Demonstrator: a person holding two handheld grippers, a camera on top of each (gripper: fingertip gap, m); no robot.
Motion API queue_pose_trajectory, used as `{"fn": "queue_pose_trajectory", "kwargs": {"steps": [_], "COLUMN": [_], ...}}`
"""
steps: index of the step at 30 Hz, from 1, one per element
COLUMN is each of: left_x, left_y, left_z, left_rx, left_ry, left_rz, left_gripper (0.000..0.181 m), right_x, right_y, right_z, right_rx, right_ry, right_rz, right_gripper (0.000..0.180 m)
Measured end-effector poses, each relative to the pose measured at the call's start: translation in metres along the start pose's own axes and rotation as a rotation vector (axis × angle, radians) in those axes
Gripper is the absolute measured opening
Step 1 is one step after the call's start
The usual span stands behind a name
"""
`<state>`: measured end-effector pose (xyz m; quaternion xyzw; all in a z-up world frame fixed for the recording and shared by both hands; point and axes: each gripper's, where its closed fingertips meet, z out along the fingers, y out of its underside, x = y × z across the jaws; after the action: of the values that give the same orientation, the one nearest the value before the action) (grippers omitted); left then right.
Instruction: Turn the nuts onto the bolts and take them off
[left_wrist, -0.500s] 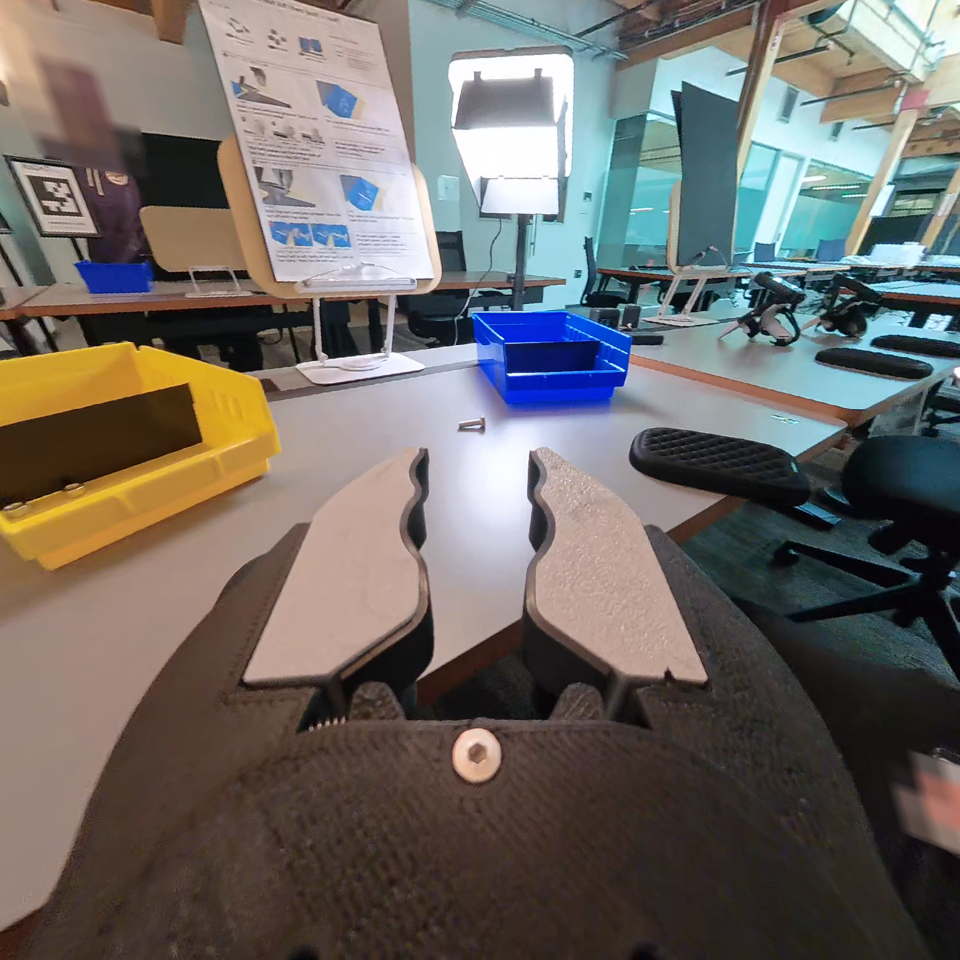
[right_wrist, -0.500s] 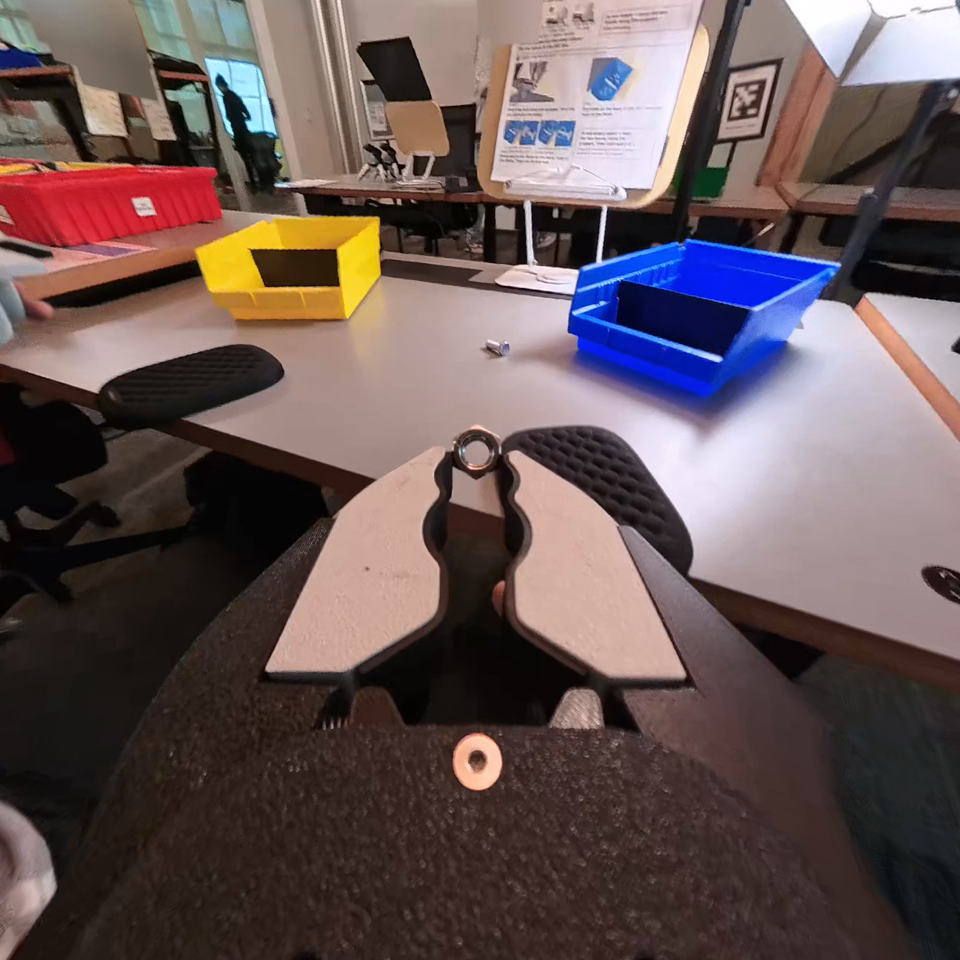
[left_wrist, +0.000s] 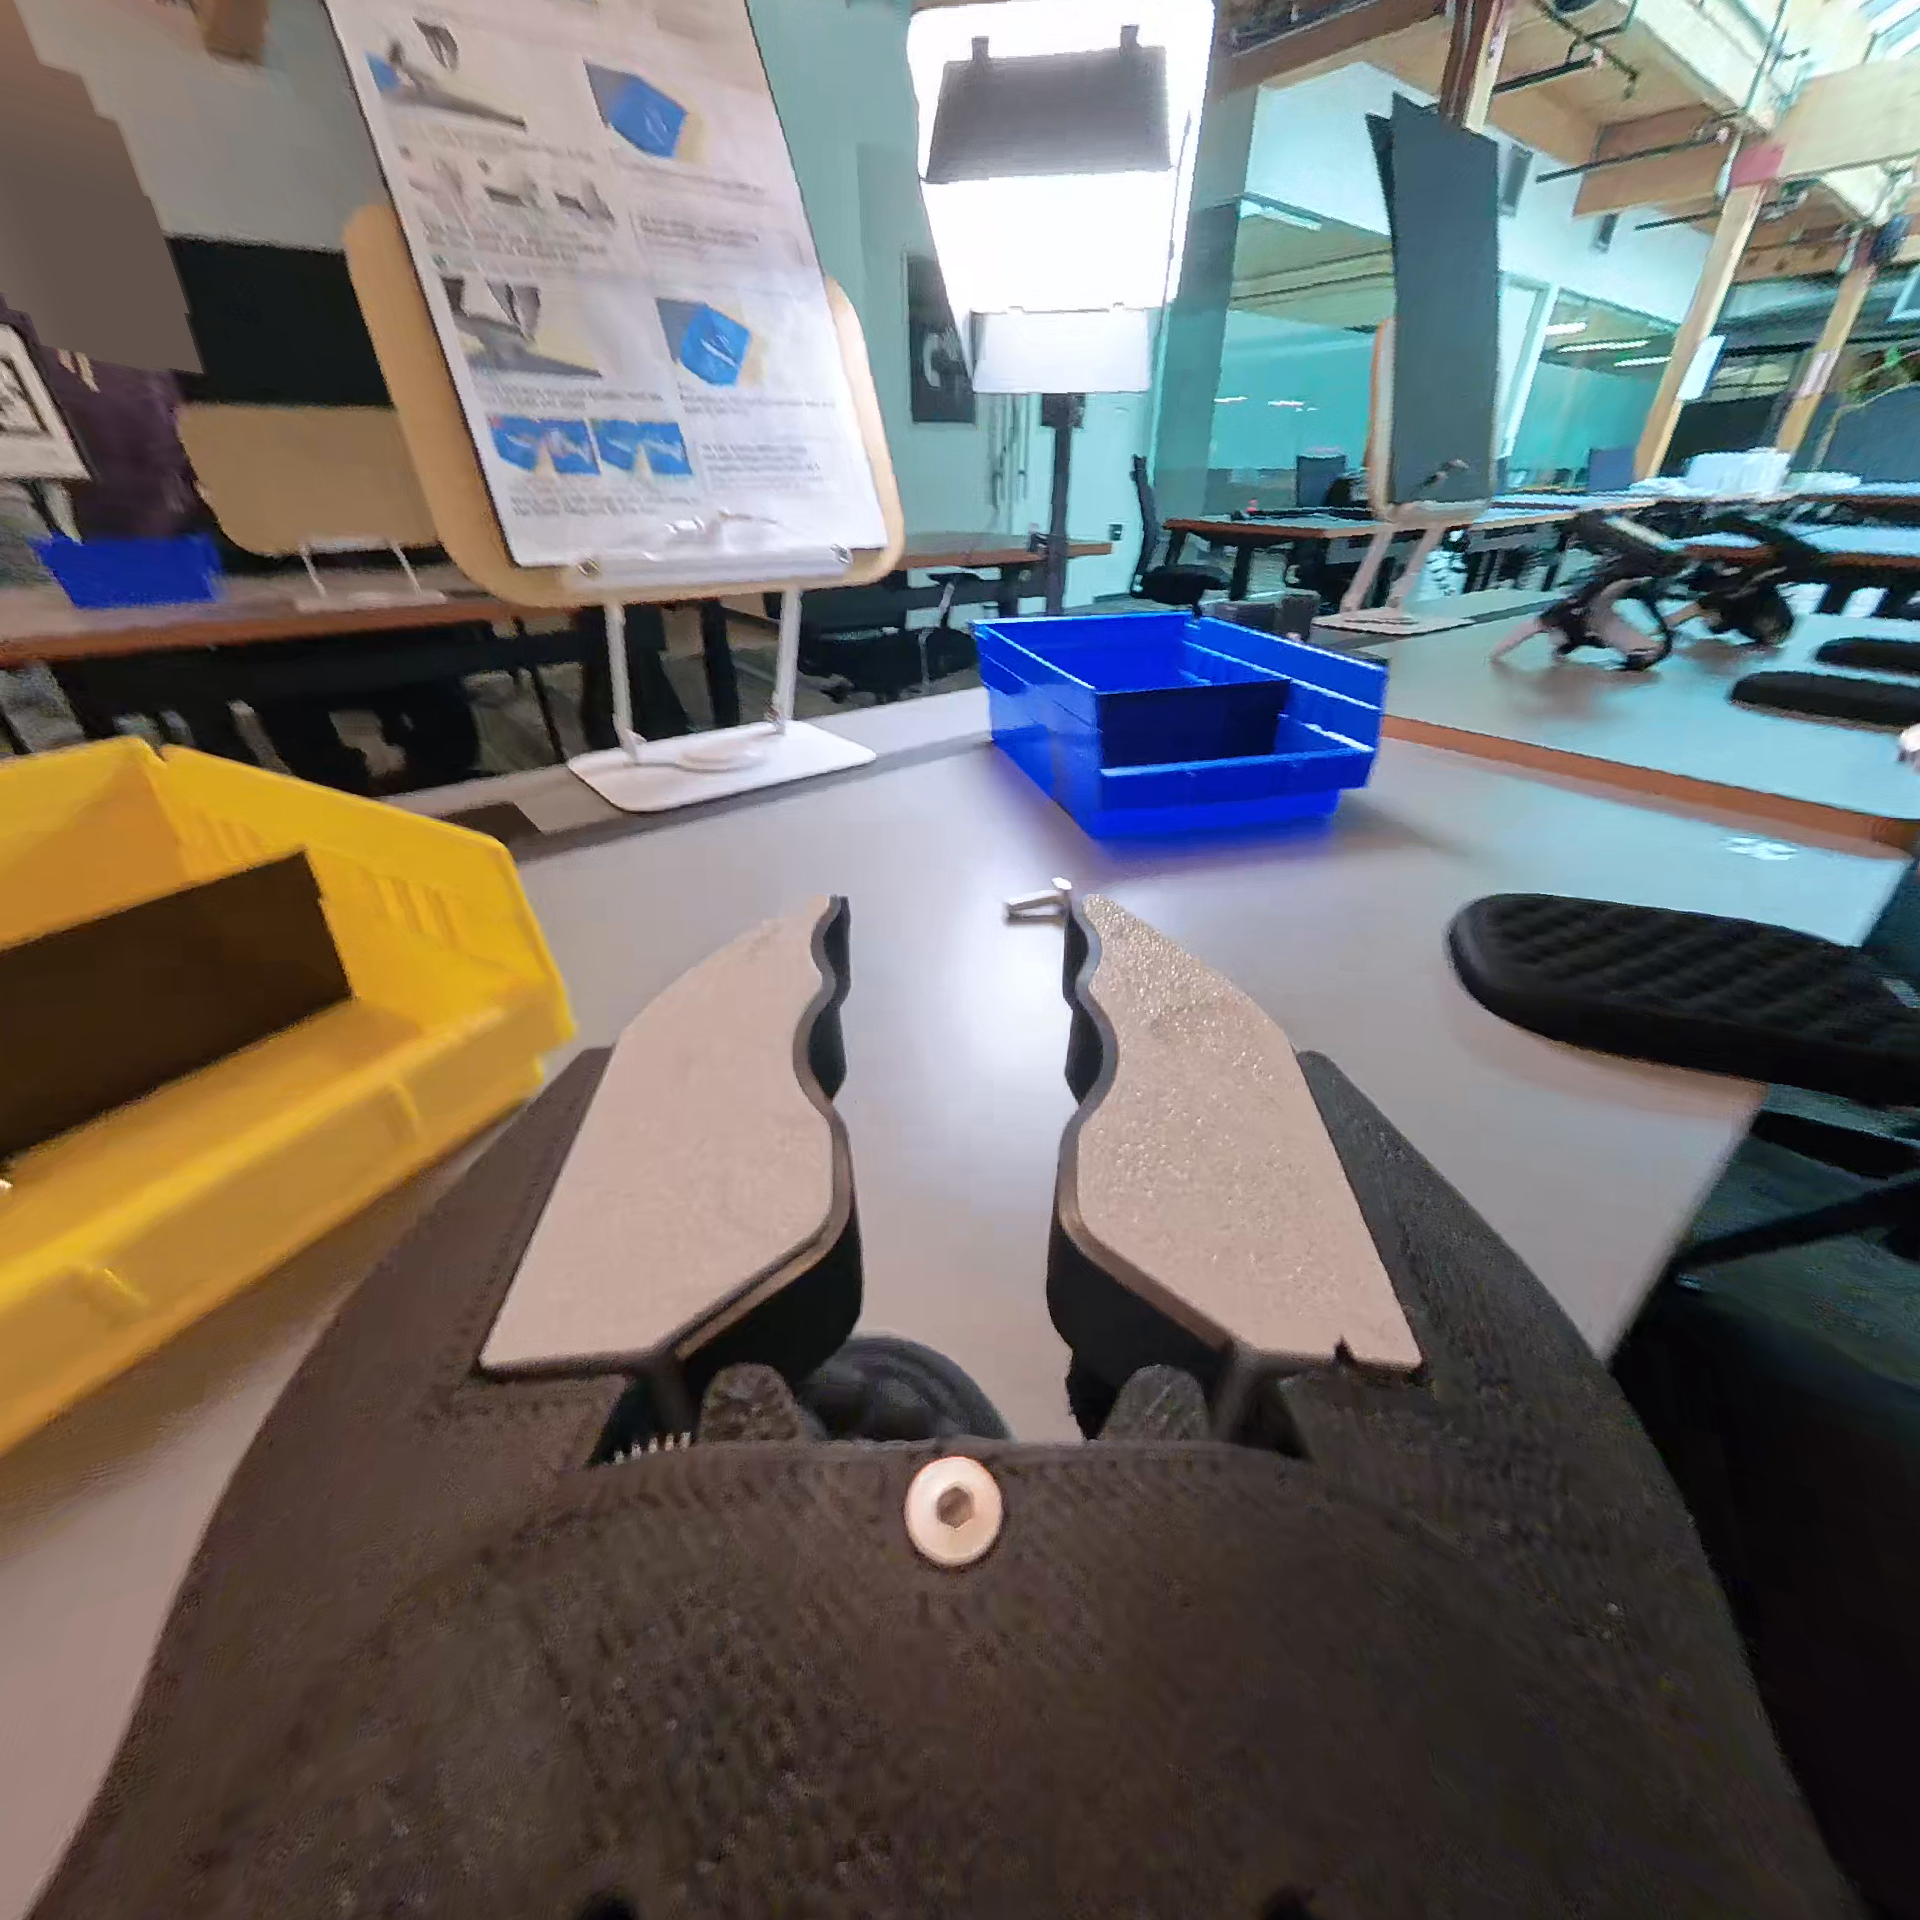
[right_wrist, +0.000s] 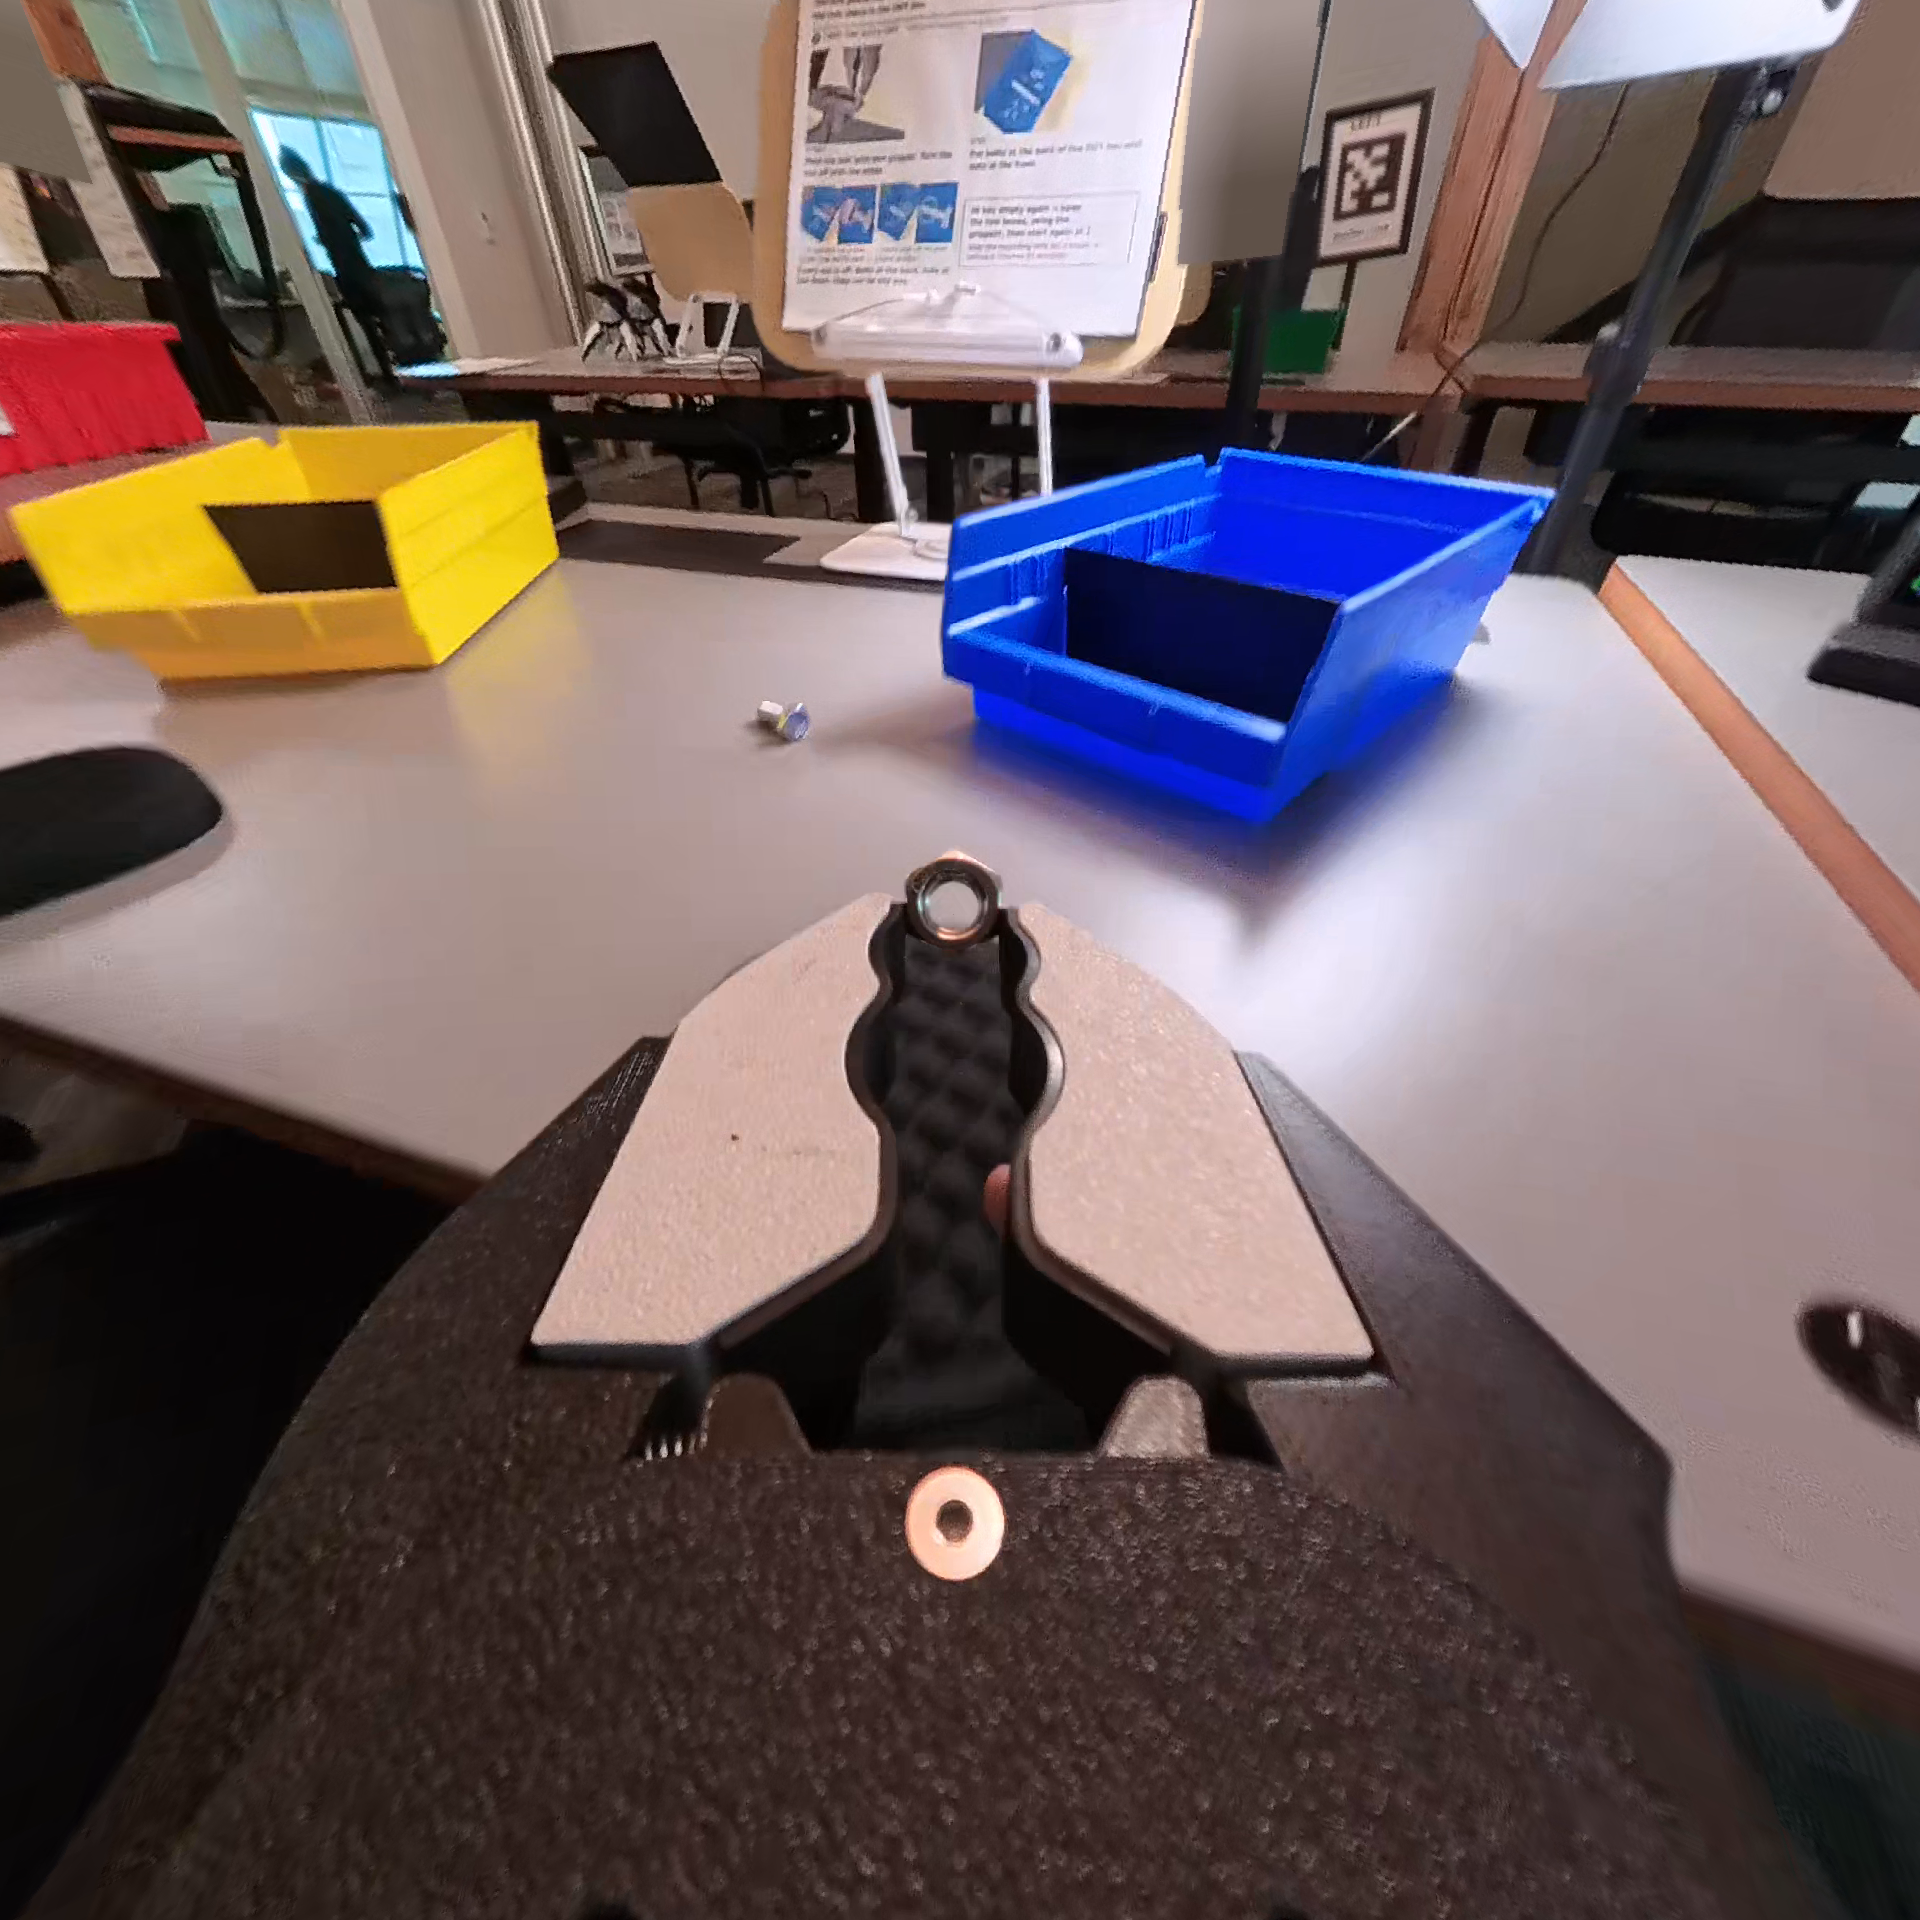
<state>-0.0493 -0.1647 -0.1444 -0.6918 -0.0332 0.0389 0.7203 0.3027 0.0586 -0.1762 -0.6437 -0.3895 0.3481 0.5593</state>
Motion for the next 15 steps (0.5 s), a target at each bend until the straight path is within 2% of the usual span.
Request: {"fn": "queue_pose_trajectory", "kwargs": {"steps": [4, 8, 12, 15], "left_x": [-0.033, -0.044, -0.041, -0.045], "left_y": [-0.022, -0.052, -0.065, -0.051], "left_z": [0.026, 0.034, 0.025, 0.025], "left_rx": [0.032, 0.058, 0.068, 0.01], "left_ry": [-0.026, 0.01, 0.061, 0.091], "left_rz": [0.014, -0.024, -0.07, -0.064], "left_gripper": [0.041, 0.045, 0.041, 0.041], "right_x": [0.018, -0.003, -0.026, -0.041], "right_y": [-0.046, -0.082, -0.081, -0.069], "right_z": [0.063, 0.084, 0.089, 0.102], "right_rx": [0.061, 0.101, 0.078, 0.057], "right_ry": [-0.039, -0.097, -0.119, -0.161], "right_rz": [-0.015, -0.033, -0.026, -0.001], "right_gripper": [0.017, 0.017, 0.017, 0.017]}}
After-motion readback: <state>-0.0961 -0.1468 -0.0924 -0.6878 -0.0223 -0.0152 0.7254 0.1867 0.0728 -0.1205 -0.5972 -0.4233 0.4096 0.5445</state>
